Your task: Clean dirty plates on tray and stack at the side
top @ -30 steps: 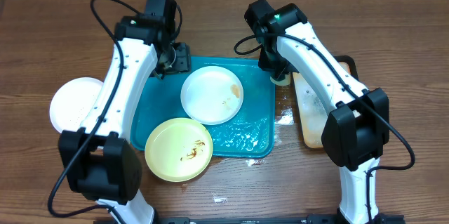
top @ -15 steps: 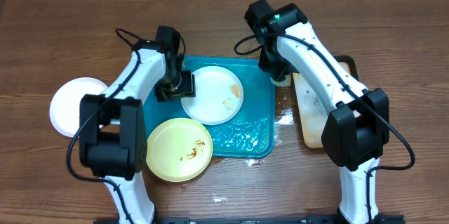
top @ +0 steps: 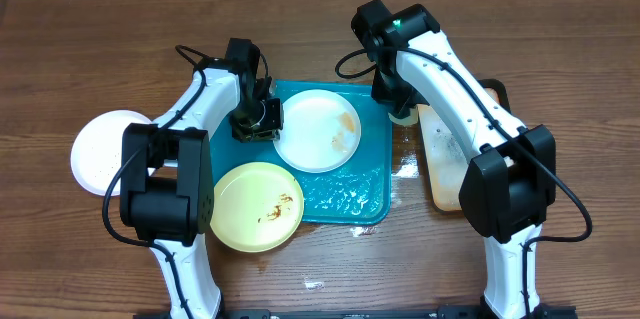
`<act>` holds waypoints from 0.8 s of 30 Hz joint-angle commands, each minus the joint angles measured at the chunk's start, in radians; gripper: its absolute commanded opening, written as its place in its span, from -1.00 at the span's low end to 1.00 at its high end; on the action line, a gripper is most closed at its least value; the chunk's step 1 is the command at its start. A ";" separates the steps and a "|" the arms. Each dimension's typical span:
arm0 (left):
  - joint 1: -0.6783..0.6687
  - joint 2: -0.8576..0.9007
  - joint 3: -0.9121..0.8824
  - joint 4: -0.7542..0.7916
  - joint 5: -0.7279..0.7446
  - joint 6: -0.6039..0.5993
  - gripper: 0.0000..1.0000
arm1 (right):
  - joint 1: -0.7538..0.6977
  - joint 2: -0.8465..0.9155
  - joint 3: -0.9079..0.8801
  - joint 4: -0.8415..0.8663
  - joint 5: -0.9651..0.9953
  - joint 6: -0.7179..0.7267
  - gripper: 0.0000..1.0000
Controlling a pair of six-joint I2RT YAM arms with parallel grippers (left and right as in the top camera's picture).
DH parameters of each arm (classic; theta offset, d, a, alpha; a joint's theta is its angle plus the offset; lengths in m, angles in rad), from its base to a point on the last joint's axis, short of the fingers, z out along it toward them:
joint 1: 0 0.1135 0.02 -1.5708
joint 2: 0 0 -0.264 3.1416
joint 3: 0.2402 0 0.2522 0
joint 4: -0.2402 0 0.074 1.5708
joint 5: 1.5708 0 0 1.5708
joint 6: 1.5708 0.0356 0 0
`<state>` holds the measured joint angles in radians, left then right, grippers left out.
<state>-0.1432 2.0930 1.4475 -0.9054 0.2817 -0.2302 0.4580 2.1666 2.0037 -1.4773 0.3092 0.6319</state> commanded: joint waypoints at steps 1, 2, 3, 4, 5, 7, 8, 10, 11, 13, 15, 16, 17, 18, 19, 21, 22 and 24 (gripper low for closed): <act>-0.002 0.027 -0.005 0.001 -0.047 -0.032 -0.92 | -0.007 -0.042 0.020 0.002 -0.004 -0.012 -0.92; -0.002 0.008 0.002 -0.002 -0.053 -0.038 -0.92 | -0.010 -0.043 0.020 0.003 -0.005 -0.012 -0.92; -0.002 -0.014 0.010 -0.008 -0.058 -0.041 -0.92 | -0.012 -0.044 0.020 0.004 -0.005 -0.012 -0.92; -0.002 -0.043 0.023 -0.018 -0.076 -0.055 -0.92 | -0.016 -0.044 0.020 0.005 -0.005 -0.012 -0.92; -0.002 -0.070 0.036 -0.033 -0.095 -0.068 -0.92 | -0.020 -0.044 0.020 0.005 -0.005 -0.012 -0.92; -0.002 -0.130 0.070 -0.068 -0.135 -0.083 -0.92 | -0.028 -0.044 0.020 0.005 -0.007 -0.012 -0.92; -0.003 -0.156 0.089 -0.089 -0.153 -0.088 -0.92 | -0.032 -0.044 0.020 0.005 -0.010 -0.012 -0.92; -0.005 -0.209 0.140 -0.143 -0.182 -0.088 -0.92 | -0.039 -0.044 0.020 0.006 -0.020 -0.012 -0.92; -0.006 -0.224 0.158 -0.160 -0.186 -0.084 -0.92 | -0.042 -0.044 0.020 0.006 -0.020 -0.012 -0.92; -0.010 -0.254 0.198 -0.201 -0.205 -0.084 -0.92 | -0.047 -0.044 0.020 0.009 -0.024 -0.012 -0.92; -0.018 -0.271 0.236 -0.255 -0.246 -0.085 -0.92 | -0.048 -0.044 0.020 0.008 -0.031 -0.013 -0.92; -0.022 -0.273 0.246 -0.270 -0.263 -0.085 -0.92 | -0.048 -0.044 0.020 0.008 -0.034 -0.013 -0.92; -0.030 -0.274 0.265 -0.299 -0.295 -0.085 -0.92 | -0.048 -0.044 0.020 0.008 -0.042 -0.016 -0.92; -0.038 -0.274 0.280 -0.324 -0.329 -0.088 -0.92 | -0.048 -0.044 0.020 0.008 -0.050 -0.022 -0.92; -0.049 -0.274 0.293 -0.352 -0.375 -0.093 -0.92 | -0.048 -0.044 0.020 0.007 -0.052 -0.024 -0.92; -0.079 -0.274 0.320 -0.422 -0.501 -0.119 -0.92 | -0.049 -0.044 0.020 0.005 -0.053 -0.024 -0.92; -0.098 -0.274 0.332 -0.457 -0.565 -0.127 -0.92 | -0.050 -0.044 0.020 0.002 -0.053 -0.023 -0.92; -0.132 -0.274 0.342 -0.509 -0.666 -0.152 -0.92 | -0.050 -0.044 0.019 0.001 -0.053 -0.024 -0.92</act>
<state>-0.2344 1.8179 1.7481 -1.3869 -0.1699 -0.3317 0.4122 2.1666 2.0037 -1.4776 0.2646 0.6235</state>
